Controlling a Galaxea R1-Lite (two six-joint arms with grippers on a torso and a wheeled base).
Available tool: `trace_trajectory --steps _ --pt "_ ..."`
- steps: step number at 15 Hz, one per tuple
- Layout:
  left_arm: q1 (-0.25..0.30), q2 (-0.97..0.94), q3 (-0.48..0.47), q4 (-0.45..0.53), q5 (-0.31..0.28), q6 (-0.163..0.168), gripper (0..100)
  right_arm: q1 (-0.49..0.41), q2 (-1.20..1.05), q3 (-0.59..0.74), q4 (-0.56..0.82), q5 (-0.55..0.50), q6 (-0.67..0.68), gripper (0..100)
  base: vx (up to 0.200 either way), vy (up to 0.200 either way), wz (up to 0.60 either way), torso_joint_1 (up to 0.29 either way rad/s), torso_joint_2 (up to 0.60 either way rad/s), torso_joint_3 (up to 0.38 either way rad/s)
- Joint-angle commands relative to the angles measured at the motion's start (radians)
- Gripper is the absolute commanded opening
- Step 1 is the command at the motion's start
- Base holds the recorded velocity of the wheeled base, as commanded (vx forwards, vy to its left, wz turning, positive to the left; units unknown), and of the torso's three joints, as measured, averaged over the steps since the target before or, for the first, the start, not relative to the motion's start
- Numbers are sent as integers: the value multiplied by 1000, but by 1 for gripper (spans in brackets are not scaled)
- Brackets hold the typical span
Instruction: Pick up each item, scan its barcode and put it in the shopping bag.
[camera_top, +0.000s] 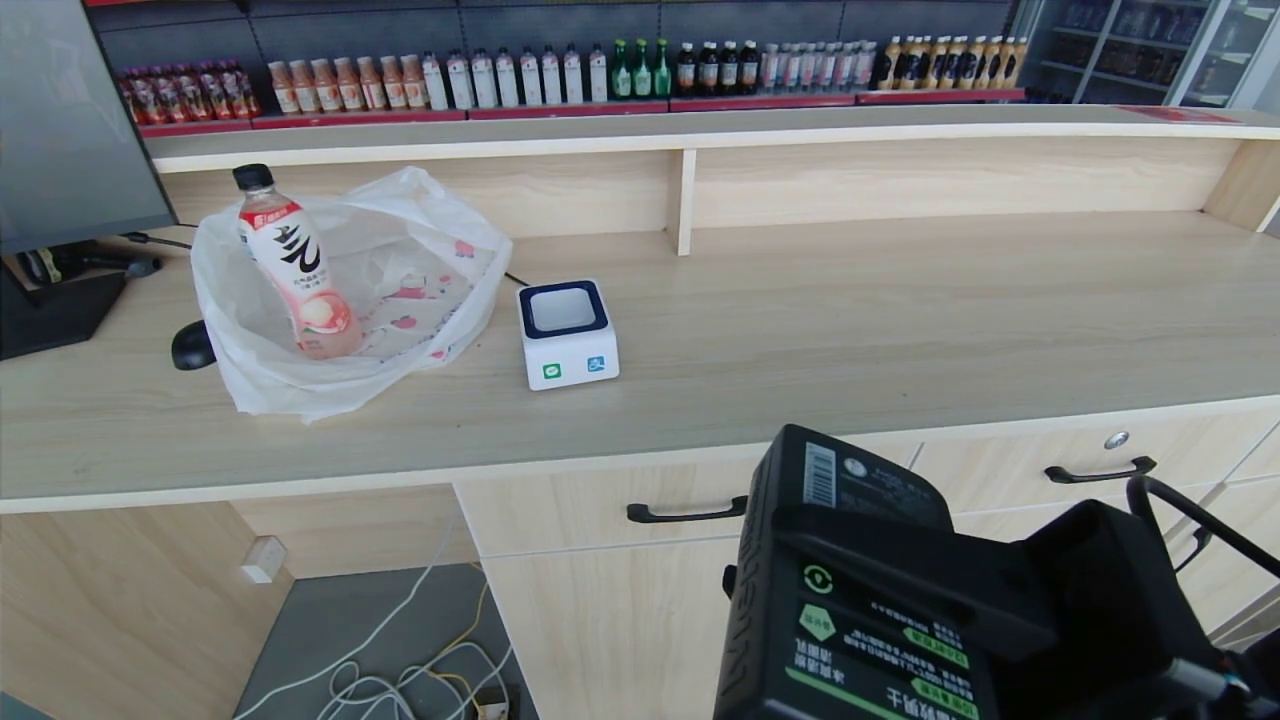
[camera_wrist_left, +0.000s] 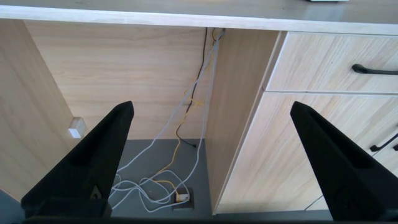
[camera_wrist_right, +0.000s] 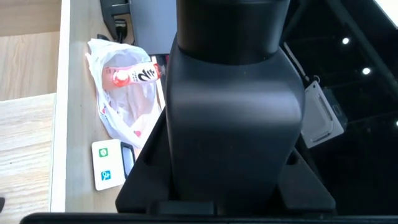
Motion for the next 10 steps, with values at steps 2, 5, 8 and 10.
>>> trace_trajectory --steps 2,5,8,10 --pt "1 0 0 0 0 0 100 10 -1 3 -1 1 -14 0 0 0 0 0 0 0" --pt "1 0 0 0 0 0 100 10 -11 7 -1 1 -16 0 0 0 0 0 0 0" --pt "1 0 0 0 0 0 100 10 -15 7 -1 1 -17 0 0 0 0 0 0 0" --pt "1 0 0 0 0 0 100 10 -19 6 -1 1 -22 0 0 0 0 0 0 0"
